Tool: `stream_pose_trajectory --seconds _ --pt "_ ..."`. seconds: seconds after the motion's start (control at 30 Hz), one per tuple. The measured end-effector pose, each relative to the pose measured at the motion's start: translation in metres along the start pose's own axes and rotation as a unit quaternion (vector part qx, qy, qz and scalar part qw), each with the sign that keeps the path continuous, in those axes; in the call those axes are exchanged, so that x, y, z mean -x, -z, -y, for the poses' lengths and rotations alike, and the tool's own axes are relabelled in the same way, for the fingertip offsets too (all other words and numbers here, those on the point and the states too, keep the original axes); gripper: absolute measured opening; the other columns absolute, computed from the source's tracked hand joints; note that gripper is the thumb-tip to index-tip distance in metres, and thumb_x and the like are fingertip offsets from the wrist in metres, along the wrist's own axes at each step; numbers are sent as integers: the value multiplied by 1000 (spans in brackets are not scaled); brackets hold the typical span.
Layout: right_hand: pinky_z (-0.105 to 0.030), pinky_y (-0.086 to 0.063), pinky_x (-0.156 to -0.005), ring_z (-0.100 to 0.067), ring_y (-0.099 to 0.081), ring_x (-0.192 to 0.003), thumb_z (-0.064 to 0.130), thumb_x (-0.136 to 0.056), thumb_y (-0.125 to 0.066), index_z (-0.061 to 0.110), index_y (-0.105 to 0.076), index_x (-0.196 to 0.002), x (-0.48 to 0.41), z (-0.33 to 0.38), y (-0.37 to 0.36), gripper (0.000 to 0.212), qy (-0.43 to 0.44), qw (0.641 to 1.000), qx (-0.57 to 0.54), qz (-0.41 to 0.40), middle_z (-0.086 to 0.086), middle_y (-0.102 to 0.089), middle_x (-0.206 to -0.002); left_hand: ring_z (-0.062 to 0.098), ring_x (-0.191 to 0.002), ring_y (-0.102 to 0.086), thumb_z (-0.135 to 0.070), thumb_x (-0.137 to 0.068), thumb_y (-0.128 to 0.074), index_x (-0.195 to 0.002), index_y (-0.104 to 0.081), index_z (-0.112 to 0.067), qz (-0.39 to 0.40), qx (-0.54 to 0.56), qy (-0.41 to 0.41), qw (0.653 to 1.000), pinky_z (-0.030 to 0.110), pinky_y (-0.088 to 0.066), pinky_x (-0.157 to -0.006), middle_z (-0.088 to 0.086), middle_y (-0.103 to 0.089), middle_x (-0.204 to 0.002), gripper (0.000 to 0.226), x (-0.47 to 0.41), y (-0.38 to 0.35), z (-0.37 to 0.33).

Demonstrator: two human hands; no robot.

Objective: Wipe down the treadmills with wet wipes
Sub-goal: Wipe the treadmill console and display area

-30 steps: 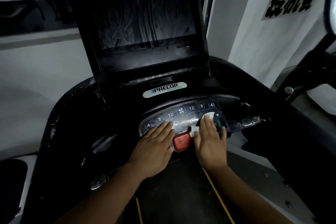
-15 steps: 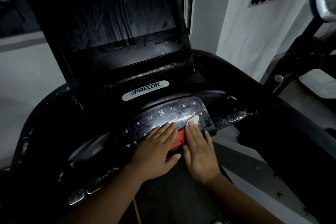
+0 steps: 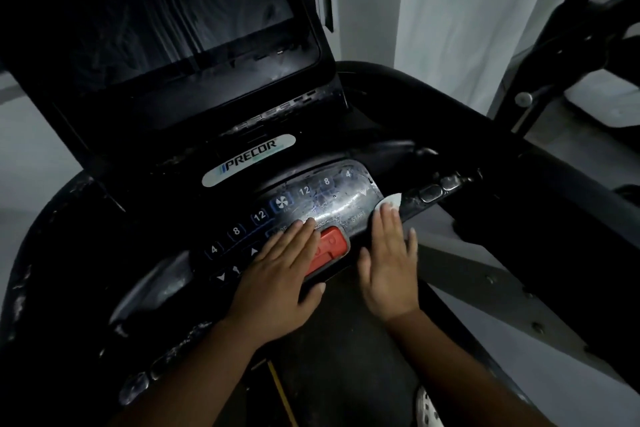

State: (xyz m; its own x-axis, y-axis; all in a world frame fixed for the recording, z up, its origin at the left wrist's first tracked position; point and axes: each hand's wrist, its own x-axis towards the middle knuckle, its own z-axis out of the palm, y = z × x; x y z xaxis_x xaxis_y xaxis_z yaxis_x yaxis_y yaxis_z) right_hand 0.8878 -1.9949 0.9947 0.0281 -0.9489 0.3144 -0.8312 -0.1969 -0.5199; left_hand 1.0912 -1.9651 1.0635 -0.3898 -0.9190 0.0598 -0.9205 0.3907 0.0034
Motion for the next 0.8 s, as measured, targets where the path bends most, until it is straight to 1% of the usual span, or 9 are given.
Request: stream_pose_trajectory --seconds 0.07,0.2,0.37,0.47,0.53,0.6,0.7,0.73,0.8 --pt "-50 -6 -125 -19 1 -156 32 -96 -35 9 -17 -160 5 15 -1 70 -9 1000 -29 5 -8 -7 -169 14 -157 -3 -58 -97 -37 -161 -18 -13 -4 2 3 1000 34 -4 -124 2 -10 -170 81 -1 0 -2" --pt "-55 -10 -123 -17 -3 -156 29 -86 -43 13 -18 -161 15 4 3 80 120 991 7 59 -4 -8 -169 18 -156 -11 -59 -95 -36 -160 -25 -12 0 -6 -6 1000 37 -9 -123 4 -16 -168 81 -8 3 -3" --pt "-50 -5 -125 -15 -5 -155 26 -87 -37 14 -21 -160 -18 -3 22 76 -6 999 -19 28 -2 -13 -168 19 -155 -12 -59 -94 -37 -159 -26 -13 14 -12 -7 1000 37 -7 -122 4 -17 -168 81 -18 9 -9" --pt "-47 0 -126 -15 0 -156 28 -86 -37 14 -19 -161 -6 0 24 78 72 995 -8 71 -3 -8 -169 21 -154 -19 -60 -92 -39 -157 -33 -11 18 -21 -1 1000 39 -11 -121 6 -24 -166 82 -27 9 -18" --pt "-49 -2 -125 -14 -5 -156 29 -87 -37 14 -21 -160 -8 -21 33 76 127 987 7 93 -2 -12 -168 22 -153 -22 -60 -91 -40 -155 -37 -11 17 -24 -14 999 40 -12 -120 7 -26 -165 81 -36 7 -25" --pt "-47 0 -126 -13 -12 -155 31 -87 -34 16 -24 -159 -25 -51 43 74 86 992 4 88 0 -16 -166 22 -154 -18 -60 -91 -37 -157 -35 -12 19 -22 -30 999 39 -8 -121 7 -20 -166 81 -49 7 -36" --pt "-46 0 -126 -16 -11 -155 36 -90 -28 14 -25 -159 -43 -71 51 73 27 996 15 81 1 -15 -165 19 -156 8 -56 -97 -36 -162 -11 -15 14 -12 -42 999 37 7 -125 5 6 -168 80 -70 1 -57" --pt "-45 1 -126 -15 -7 -155 37 -90 -29 14 -22 -160 -43 -69 50 73 38 995 14 95 0 -12 -166 20 -156 9 -54 -98 -37 -162 -12 -15 13 -11 -42 999 39 6 -126 6 6 -169 80 -77 -1 -64" --pt "-43 2 -126 -12 -3 -155 38 -90 -33 14 -20 -160 -37 -70 50 75 91 986 9 136 0 -10 -166 24 -156 -7 -54 -91 -38 -158 -31 -11 22 -23 -44 999 42 -5 -125 10 -13 -168 79 -88 -5 -76"
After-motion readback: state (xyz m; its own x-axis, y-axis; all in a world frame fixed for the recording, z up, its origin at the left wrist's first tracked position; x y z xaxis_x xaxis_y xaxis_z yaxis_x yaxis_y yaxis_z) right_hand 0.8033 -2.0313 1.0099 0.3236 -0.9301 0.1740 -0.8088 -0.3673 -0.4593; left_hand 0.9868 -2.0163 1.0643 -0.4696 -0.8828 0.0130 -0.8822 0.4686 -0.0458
